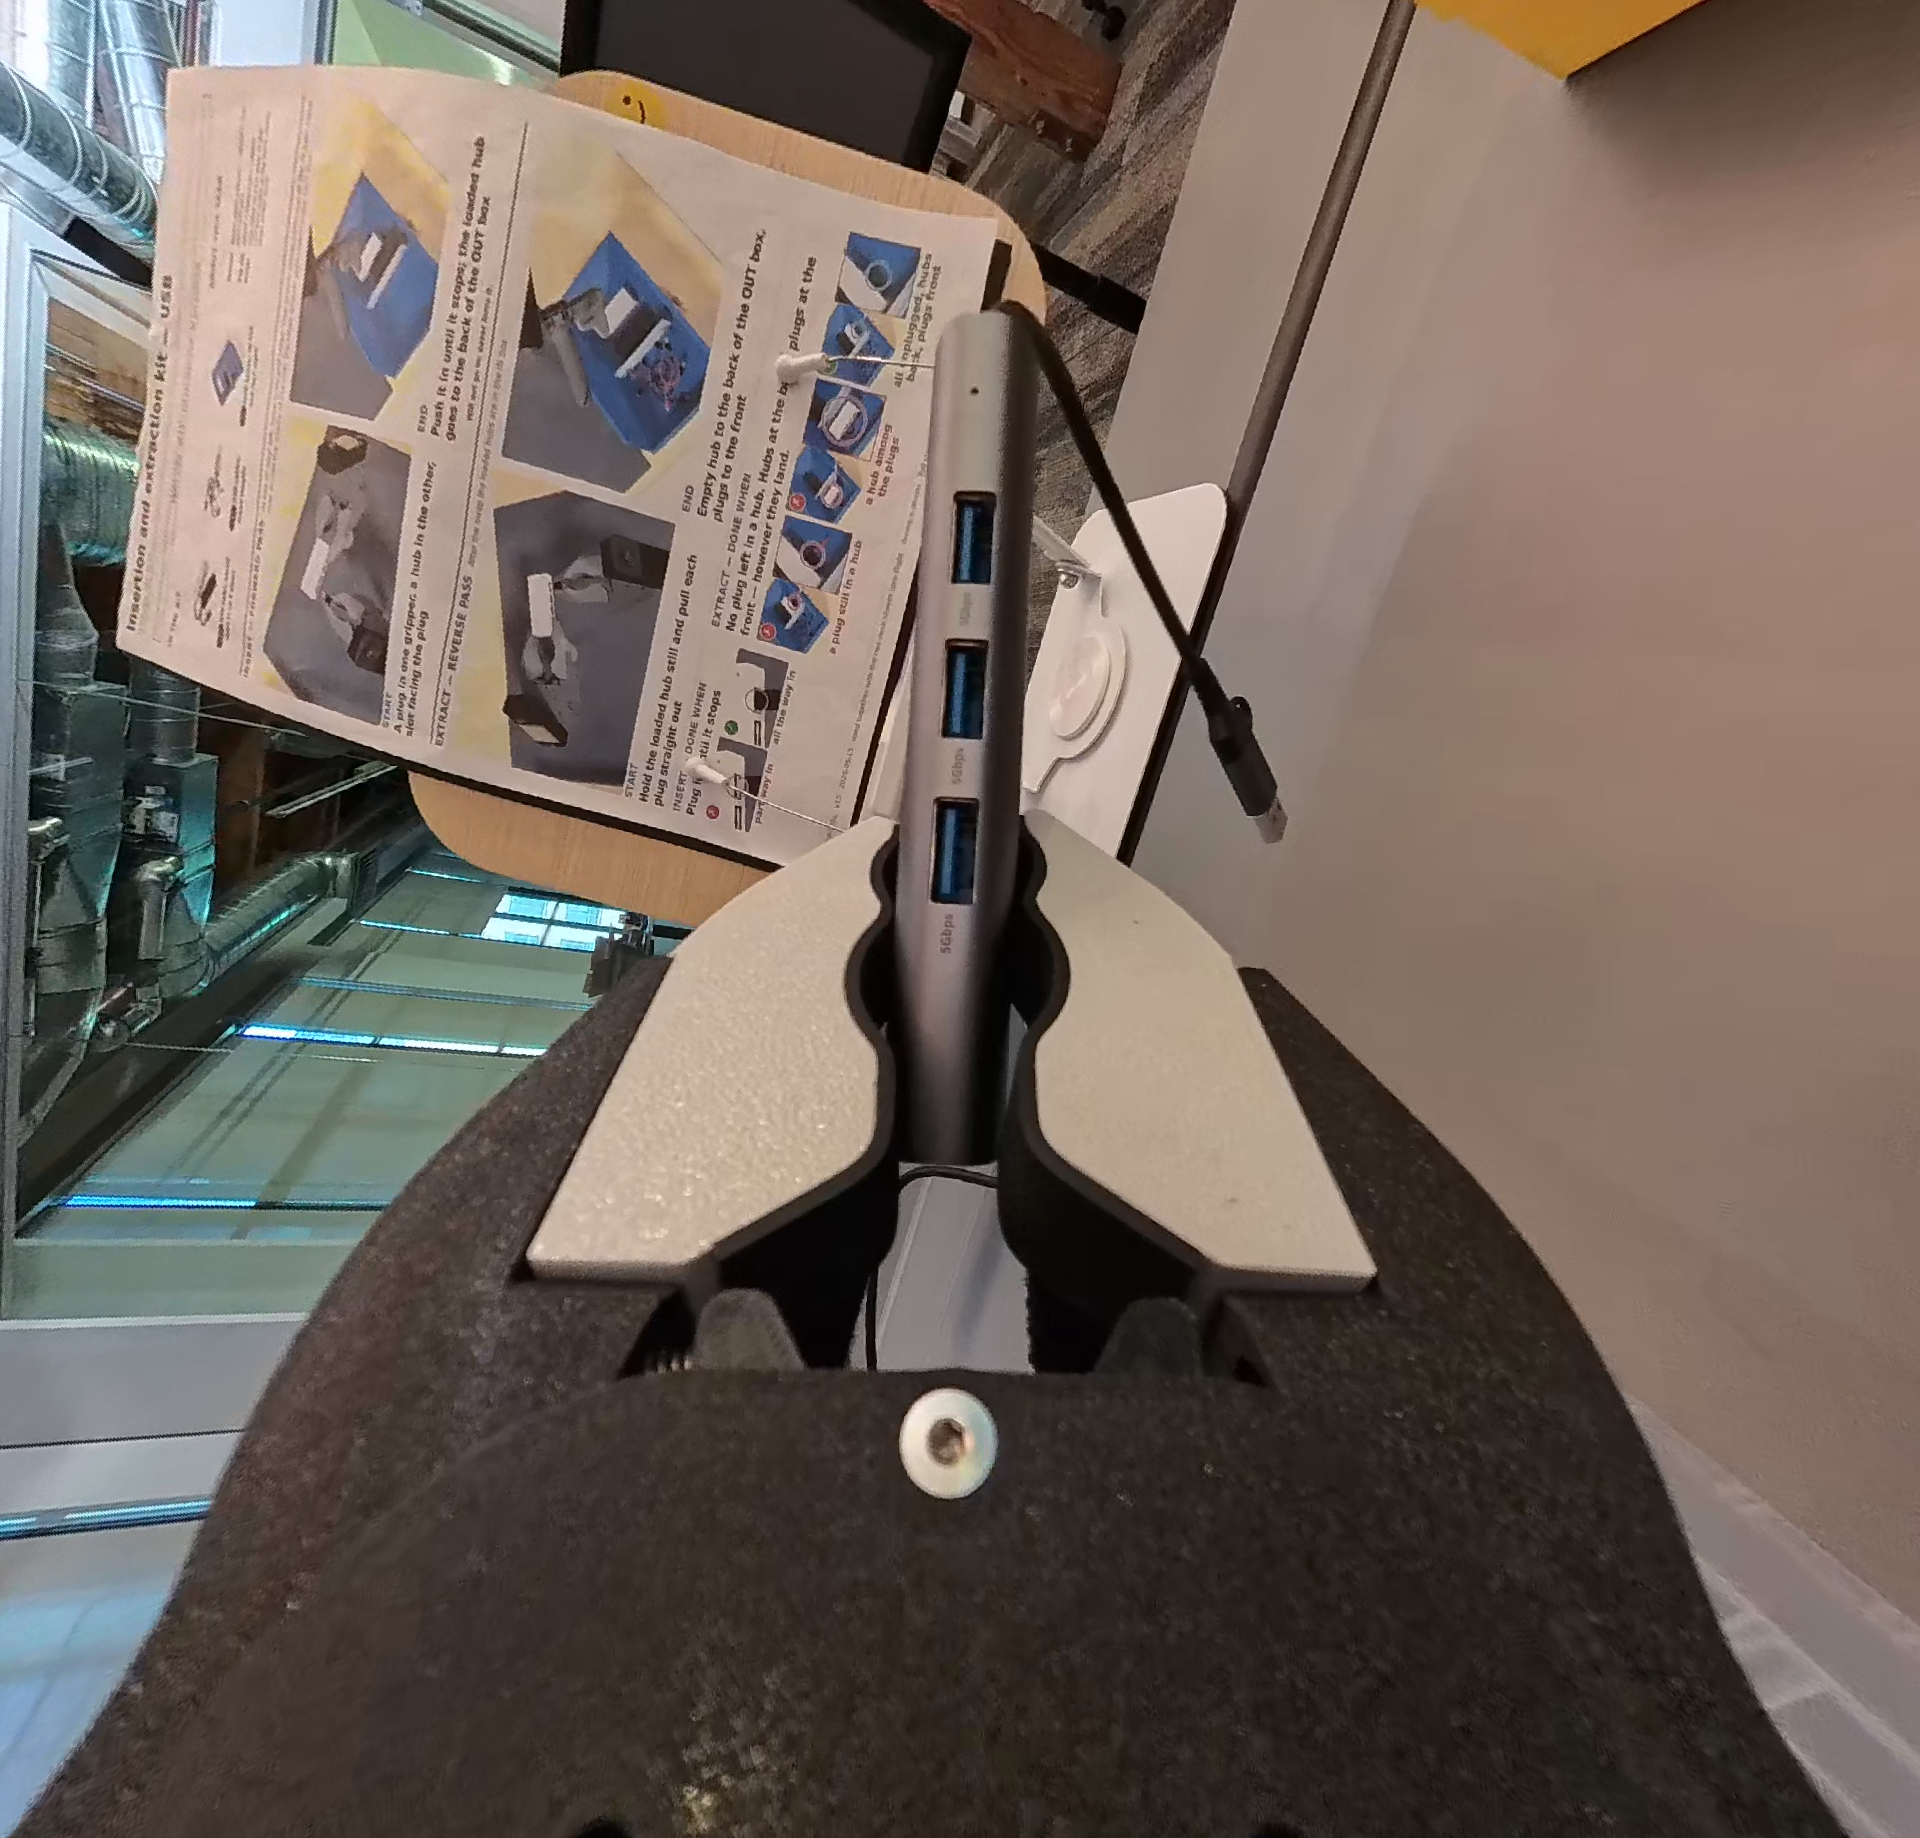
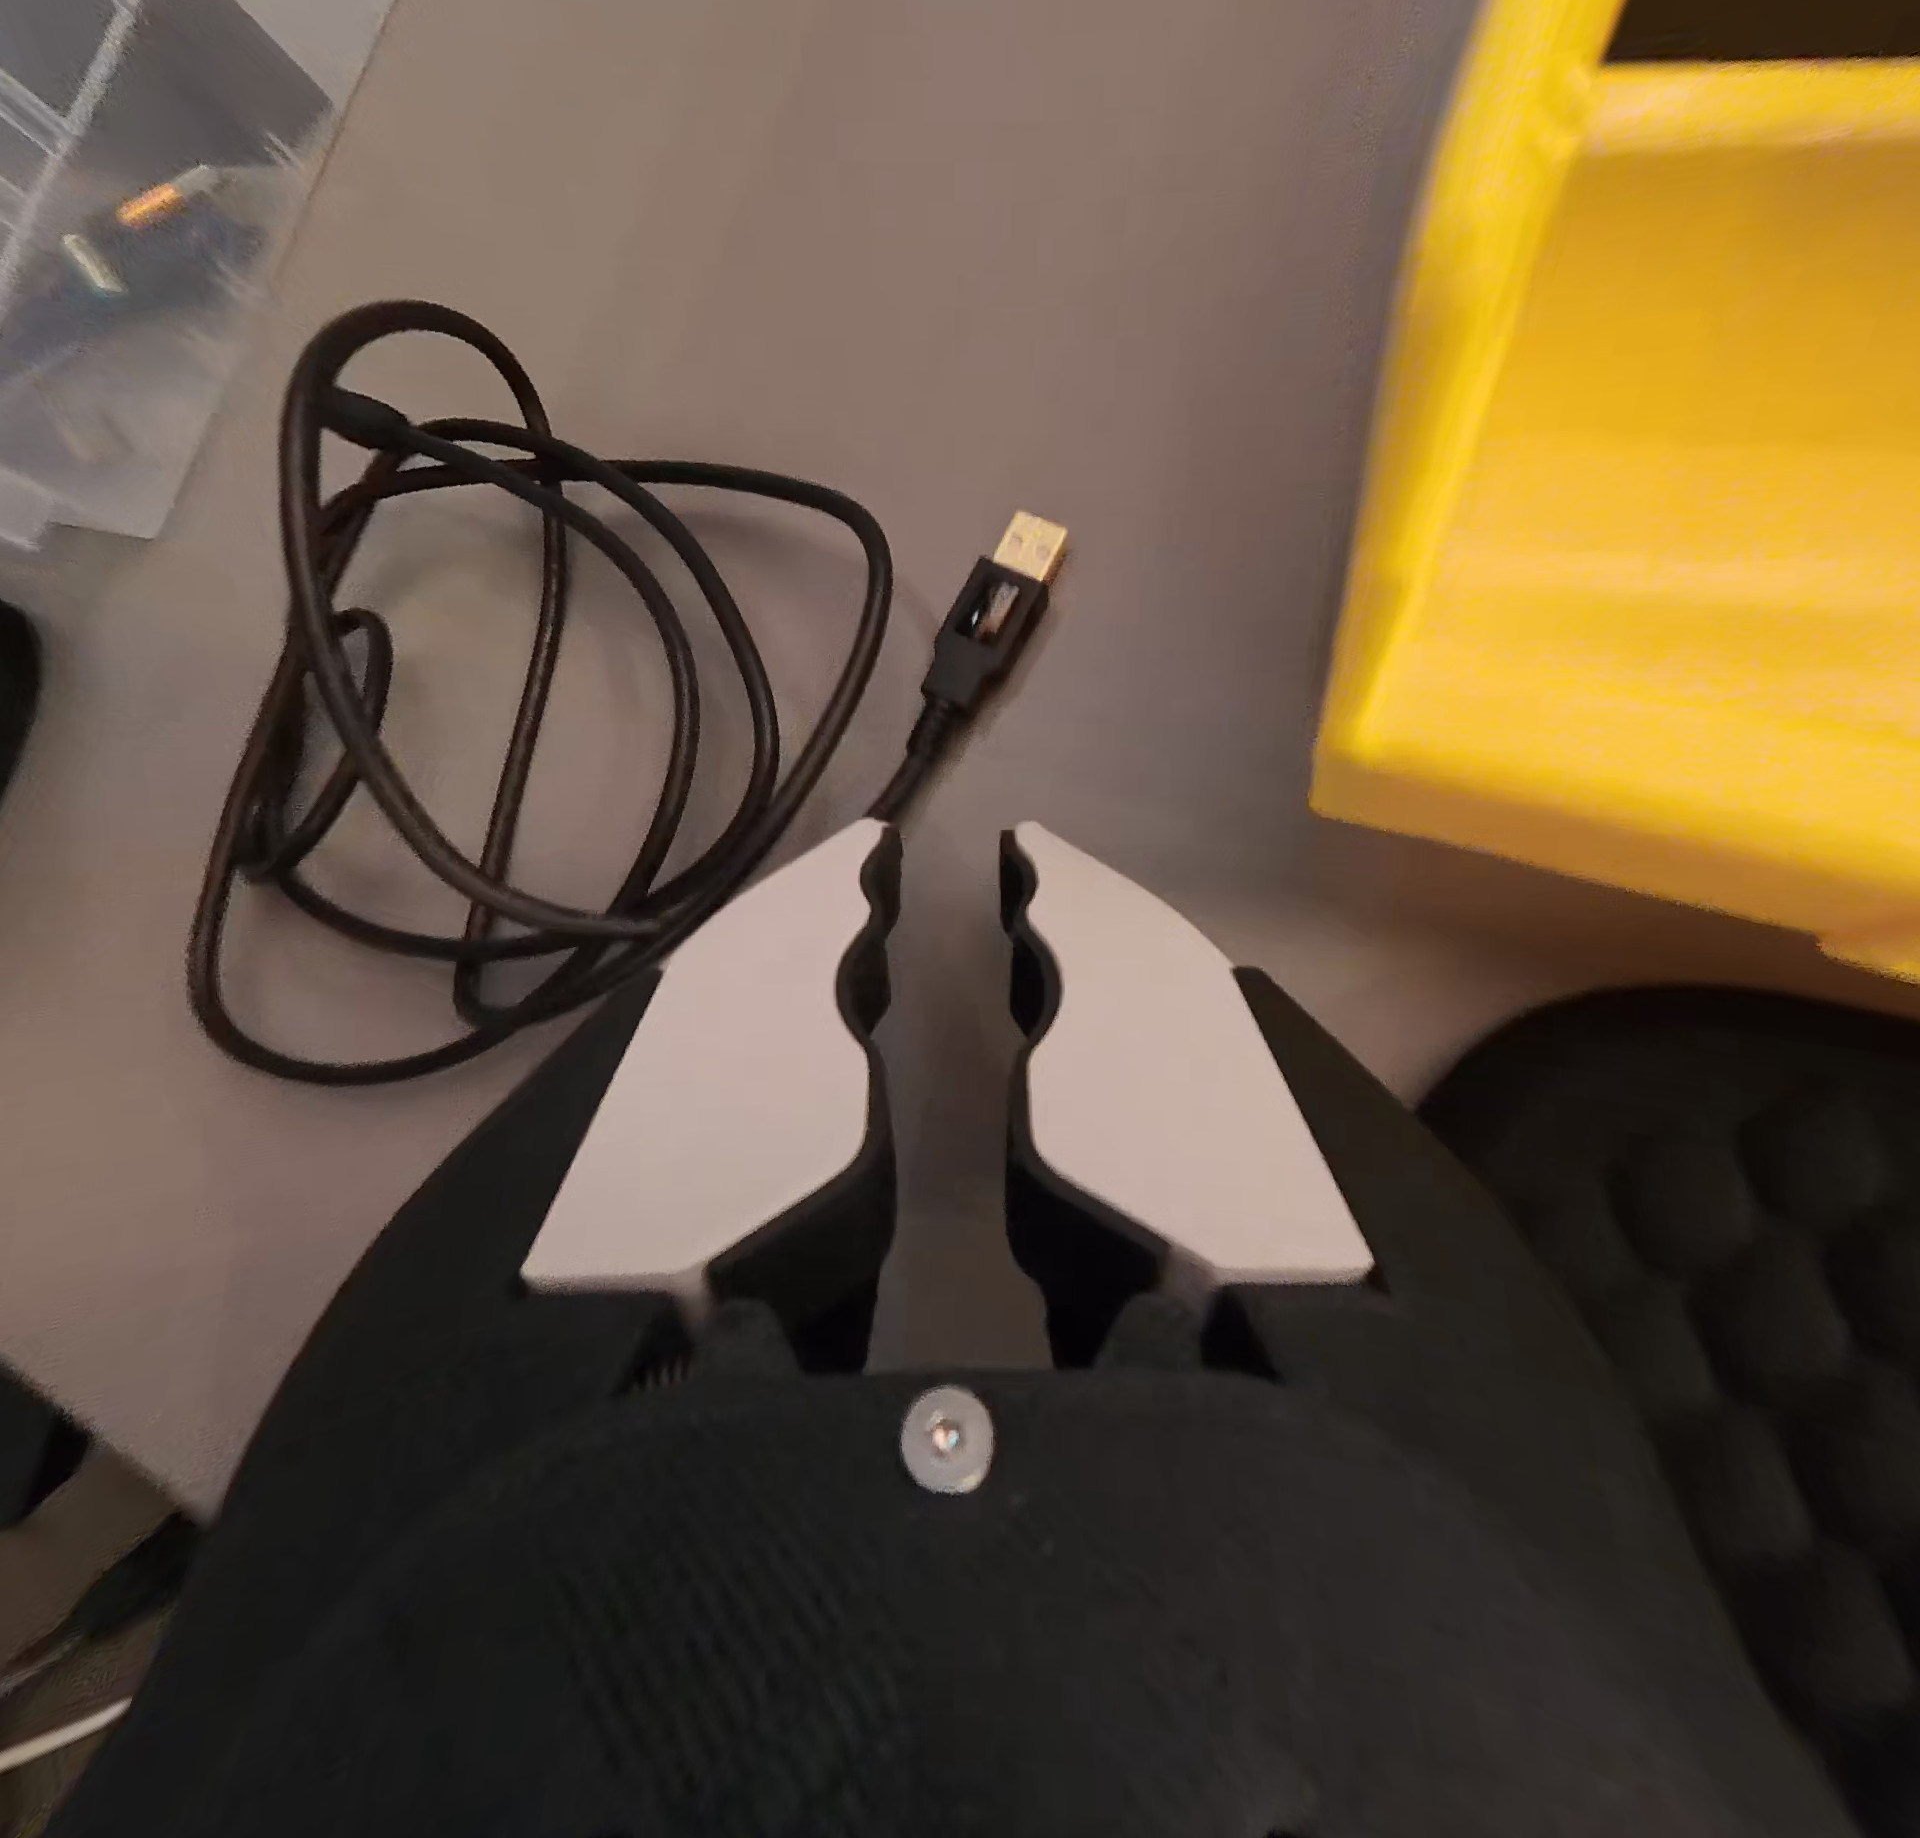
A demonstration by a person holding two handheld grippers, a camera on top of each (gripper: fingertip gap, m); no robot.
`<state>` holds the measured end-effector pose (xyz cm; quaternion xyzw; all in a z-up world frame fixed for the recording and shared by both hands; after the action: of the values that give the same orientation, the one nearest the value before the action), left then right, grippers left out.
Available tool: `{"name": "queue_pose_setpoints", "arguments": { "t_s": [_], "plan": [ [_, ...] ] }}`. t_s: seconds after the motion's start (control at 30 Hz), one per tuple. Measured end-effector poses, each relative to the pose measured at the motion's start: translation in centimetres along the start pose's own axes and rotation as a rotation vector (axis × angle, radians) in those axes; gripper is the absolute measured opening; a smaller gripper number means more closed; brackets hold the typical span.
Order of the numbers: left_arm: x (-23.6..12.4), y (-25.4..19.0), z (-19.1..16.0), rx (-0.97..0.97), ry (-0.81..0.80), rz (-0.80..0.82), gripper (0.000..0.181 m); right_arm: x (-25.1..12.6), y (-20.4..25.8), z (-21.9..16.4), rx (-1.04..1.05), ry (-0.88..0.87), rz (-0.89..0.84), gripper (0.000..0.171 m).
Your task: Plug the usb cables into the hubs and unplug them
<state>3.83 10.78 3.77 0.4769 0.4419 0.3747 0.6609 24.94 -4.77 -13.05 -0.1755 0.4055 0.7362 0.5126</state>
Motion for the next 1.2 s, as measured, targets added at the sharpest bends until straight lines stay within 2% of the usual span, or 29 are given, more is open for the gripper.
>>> {"name": "queue_pose_setpoints", "arguments": {
  "t_s": [0.17, 0.4, 0.53, 0.67, 0.83, 1.0, 1.2],
  "plan": [
    [-0.3, 0.2, 0.1, -0.005, -0.006, 0.004, 0.016, 2.0, 0.3, 0.9, -0.137, 0.01, -0.178, 0.024],
    [-0.8, 0.9, 0.0, -0.022, -0.015, 0.015, 0.016, 2.9, 1.0, 2.4, -0.108, 0.006, -0.223, 0.023],
    [-1.0, 1.1, 0.0, -0.03, -0.022, 0.02, 0.016, 3.5, 0.5, 3.0, -0.262, 0.015, -0.417, 0.023],
    [-1.1, 1.2, 0.1, -0.034, -0.026, 0.02, 0.016, 4.1, 0.8, 3.2, -0.336, 0.047, -0.528, 0.019],
    [-1.4, 1.4, 0.3, -0.039, -0.038, 0.023, 0.016, 4.1, 0.4, 3.9, -0.235, 0.063, -0.514, 0.027],
    [-1.5, 1.7, 0.1, -0.05, -0.038, 0.023, 0.016, 3.5, 0.1, 5.3, -0.109, 0.05, -0.457, 0.028],
    [-1.7, 1.9, -0.1, -0.064, -0.042, 0.024, 0.016, 5.0, 0.2, 4.1, -0.15, 0.143, -0.51, 0.027]
  ]
}}
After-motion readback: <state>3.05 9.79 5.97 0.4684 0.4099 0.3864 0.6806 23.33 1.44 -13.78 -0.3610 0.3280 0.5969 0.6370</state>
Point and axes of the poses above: each gripper's, where its closed fingertips meet, x out along the fingers, z out of its top, y = z × x across the jaws, the point moved 2 cm from there along -x, back along the fingers, and after that the axes turned 12 degrees about x, right-handed, at the moved point
